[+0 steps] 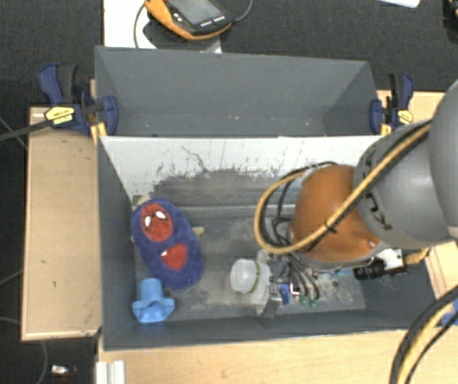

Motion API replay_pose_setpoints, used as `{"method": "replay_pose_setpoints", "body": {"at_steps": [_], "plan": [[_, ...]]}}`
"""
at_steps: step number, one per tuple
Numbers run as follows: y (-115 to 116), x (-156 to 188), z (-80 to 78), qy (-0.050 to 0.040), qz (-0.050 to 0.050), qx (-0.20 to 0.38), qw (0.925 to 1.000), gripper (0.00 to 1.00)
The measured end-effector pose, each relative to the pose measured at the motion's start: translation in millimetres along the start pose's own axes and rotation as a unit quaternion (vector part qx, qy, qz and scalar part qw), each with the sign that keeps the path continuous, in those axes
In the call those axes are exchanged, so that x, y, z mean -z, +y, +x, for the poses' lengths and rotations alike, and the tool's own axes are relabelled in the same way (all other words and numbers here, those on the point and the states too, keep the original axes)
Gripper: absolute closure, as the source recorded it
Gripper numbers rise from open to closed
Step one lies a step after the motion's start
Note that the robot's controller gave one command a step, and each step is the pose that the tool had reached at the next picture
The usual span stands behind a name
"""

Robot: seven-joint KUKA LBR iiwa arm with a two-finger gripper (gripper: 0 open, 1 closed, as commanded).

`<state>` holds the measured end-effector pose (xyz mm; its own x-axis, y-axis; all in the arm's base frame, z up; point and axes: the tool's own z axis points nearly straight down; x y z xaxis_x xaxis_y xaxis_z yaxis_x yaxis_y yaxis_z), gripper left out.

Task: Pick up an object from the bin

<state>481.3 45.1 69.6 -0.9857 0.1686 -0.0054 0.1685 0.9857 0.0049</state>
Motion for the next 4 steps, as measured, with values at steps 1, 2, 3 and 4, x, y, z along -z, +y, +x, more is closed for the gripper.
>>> {"method": "replay_pose_setpoints", "body": {"at_steps": [1,2,3,4], "plan": [[13,0,1.6,-0.0065,-0.001,-0.084,0.9965,1.0],[13,0,1.6,-0.0065,-0.001,-0.084,0.9964,1.0],[13,8,2.0,-0.0068,-0.002,-0.084,0.9964,1.0],[12,48,3.7,-0.0031,0.0,-0.084,0.9965,1.0]]}}
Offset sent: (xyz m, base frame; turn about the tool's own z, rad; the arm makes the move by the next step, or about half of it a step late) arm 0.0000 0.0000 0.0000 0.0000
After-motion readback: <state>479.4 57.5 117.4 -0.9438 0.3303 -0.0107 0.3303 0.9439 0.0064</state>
